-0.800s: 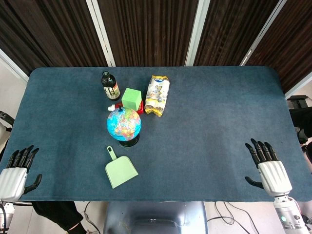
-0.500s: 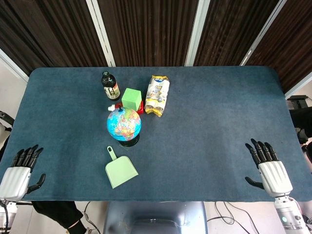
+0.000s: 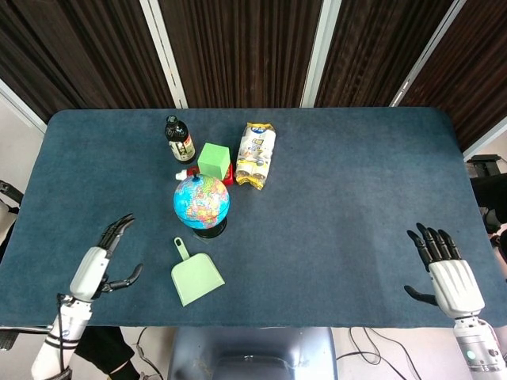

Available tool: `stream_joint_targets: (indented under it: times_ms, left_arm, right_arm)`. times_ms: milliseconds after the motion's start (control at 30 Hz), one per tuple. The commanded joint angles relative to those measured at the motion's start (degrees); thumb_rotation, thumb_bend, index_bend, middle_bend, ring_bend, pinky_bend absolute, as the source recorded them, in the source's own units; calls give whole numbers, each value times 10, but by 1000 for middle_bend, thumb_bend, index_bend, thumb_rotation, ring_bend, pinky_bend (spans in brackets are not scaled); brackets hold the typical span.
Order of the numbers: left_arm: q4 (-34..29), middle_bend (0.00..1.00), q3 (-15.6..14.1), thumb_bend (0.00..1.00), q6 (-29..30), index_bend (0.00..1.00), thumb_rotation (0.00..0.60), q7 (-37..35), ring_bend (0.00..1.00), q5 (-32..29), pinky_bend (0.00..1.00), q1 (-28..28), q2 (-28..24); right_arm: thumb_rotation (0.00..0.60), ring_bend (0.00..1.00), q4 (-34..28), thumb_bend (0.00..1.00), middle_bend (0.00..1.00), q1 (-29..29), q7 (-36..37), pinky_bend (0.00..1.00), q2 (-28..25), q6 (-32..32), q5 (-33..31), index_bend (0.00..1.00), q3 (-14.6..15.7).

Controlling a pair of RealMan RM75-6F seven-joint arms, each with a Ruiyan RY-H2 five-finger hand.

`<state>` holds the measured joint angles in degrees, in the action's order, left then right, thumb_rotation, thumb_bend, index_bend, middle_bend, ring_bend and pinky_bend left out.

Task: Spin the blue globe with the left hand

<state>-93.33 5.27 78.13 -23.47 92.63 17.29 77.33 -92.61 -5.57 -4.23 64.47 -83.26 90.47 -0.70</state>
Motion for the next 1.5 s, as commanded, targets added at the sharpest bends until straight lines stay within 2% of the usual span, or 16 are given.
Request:
stream_joint_targets:
  times_ms: [33, 133, 300, 533, 833, 1200, 1500]
  left_arm:
    - [-50, 0, 48, 368, -56, 0, 600, 40, 0, -66, 0, 48, 20]
    - [-65, 0, 72, 369, -61, 0, 600, 55, 0, -95, 0, 62, 39]
    - [-48, 0, 107, 370, -40, 0, 600, 122, 0, -125, 0, 83, 81]
    - [-37, 0, 126, 366, -42, 0, 600, 145, 0, -154, 0, 104, 115]
    - [40, 0, 159, 366, -51, 0, 600, 198, 0, -195, 0, 152, 178]
    - [66, 0, 176, 363, -63, 0, 600, 204, 0, -226, 0, 174, 192]
    - [54, 0, 167, 363, -62, 0, 600, 209, 0, -235, 0, 171, 184]
  right_arm:
    - [600, 0, 0, 155, 0, -2, 7, 0, -3, 5, -2, 0, 0]
    - [600, 0, -2, 155, 0, -8, 24, 0, -10, 20, 2, 0, 5]
    - [600, 0, -3, 155, 0, -13, 39, 0, -18, 31, 8, 0, 11]
    - [600, 0, -4, 154, 0, -12, 41, 0, -18, 28, 6, 0, 11]
    - [600, 0, -3, 155, 0, -11, 37, 0, -17, 26, 1, 0, 8]
    - [600, 0, -4, 155, 0, -5, 15, 0, -9, 13, -20, 0, -4]
    - [600, 0, -6, 155, 0, -4, 16, 0, -10, 13, -19, 0, -4]
